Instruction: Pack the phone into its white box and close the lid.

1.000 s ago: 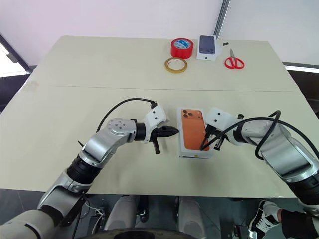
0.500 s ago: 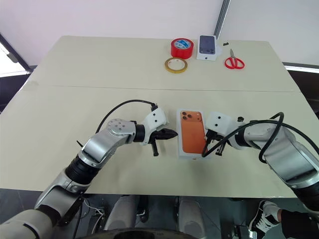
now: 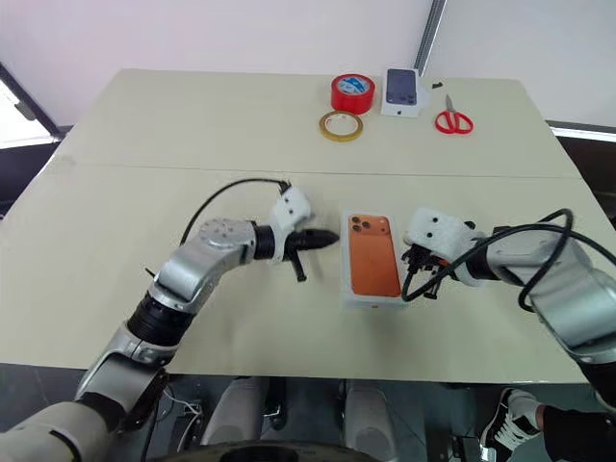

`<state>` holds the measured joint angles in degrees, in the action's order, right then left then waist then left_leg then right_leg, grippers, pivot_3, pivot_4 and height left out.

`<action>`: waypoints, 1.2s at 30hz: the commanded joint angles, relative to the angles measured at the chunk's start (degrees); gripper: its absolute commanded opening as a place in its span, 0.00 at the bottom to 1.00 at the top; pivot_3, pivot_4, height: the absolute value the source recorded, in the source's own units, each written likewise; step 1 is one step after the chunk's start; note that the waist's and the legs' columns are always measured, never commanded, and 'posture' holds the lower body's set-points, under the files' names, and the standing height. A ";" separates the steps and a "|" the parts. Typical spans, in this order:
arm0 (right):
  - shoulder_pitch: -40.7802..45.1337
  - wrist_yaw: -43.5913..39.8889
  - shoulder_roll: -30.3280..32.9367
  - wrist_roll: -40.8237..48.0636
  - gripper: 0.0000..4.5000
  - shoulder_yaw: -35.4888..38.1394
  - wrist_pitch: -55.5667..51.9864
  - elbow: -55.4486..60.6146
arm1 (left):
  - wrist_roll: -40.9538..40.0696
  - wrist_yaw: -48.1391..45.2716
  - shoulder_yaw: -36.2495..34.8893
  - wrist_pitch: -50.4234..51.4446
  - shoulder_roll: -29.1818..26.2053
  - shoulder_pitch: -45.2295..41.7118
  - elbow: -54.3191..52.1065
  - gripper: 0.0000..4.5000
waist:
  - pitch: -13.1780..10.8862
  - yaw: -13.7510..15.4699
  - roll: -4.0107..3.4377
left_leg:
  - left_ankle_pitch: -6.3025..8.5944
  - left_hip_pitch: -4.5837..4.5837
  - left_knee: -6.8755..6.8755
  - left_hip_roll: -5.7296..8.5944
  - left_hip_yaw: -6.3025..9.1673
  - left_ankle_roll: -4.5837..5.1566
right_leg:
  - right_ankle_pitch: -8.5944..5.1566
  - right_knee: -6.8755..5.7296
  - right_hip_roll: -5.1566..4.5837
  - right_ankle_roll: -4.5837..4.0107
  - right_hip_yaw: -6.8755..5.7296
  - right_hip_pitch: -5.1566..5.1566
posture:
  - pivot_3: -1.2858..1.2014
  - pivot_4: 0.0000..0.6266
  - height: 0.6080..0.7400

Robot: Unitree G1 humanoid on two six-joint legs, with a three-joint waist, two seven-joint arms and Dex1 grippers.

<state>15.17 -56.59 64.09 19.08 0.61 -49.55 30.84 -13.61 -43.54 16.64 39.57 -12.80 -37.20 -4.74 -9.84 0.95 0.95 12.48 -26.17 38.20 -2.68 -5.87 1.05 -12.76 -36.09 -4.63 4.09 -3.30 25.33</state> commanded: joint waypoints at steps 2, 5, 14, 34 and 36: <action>-4.16 -3.55 1.30 4.23 0.01 3.97 1.37 5.49 | -0.48 -0.12 1.31 -0.47 1.38 -1.51 -0.01 0.00 | 0.01 -0.08 0.01 | 0.01 0.04 0.00 0.02 0.01 0.01 | -0.01 0.01 0.00 0.02 0.00 -0.05 | 0.52 0.24 1.00; -7.67 -2.07 0.98 2.62 0.01 1.51 1.74 7.12 | 2.94 -0.84 6.44 -2.34 0.98 -1.47 2.46 0.00 | 0.01 -0.11 0.01 | 0.01 0.13 0.00 0.07 0.00 0.02 | -0.04 -0.01 0.00 -0.02 0.00 -0.09 | 0.52 0.24 1.00; -13.38 1.57 1.61 -2.55 0.01 -3.25 3.63 7.46 | 6.50 -2.67 13.19 -2.77 0.19 1.11 5.83 0.00 | 0.03 -0.17 0.03 | 0.08 0.67 -0.07 -0.01 -0.01 0.06 | -0.11 0.07 -0.01 -0.05 0.00 -0.53 | 0.52 0.24 1.00; 10.82 7.18 -14.48 -2.95 0.01 2.84 19.86 -27.98 | -0.75 8.38 -21.86 -0.23 -15.13 16.72 -11.84 0.00 | 0.03 -0.20 0.03 | 0.14 0.78 -0.13 -0.03 -0.10 0.05 | -0.12 0.04 -0.06 0.00 0.01 -0.58 | 0.52 0.24 1.00; 12.14 6.72 -15.77 -3.09 0.01 2.33 21.28 -30.79 | -1.68 8.42 -24.63 -0.72 -16.32 20.16 -13.30 0.00 | 0.03 -0.28 0.03 | 0.15 0.78 -0.12 -0.02 -0.12 0.04 | -0.12 0.05 -0.10 0.00 0.01 -0.59 | 0.52 0.24 1.00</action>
<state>26.04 -49.43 48.51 16.32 2.34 -30.29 1.28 -14.01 -35.59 -5.38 39.54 -28.35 -17.81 -15.10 -9.81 0.67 0.98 12.62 -25.39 38.07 -2.70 -5.99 1.09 -12.89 -36.05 -4.74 4.09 -3.28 24.75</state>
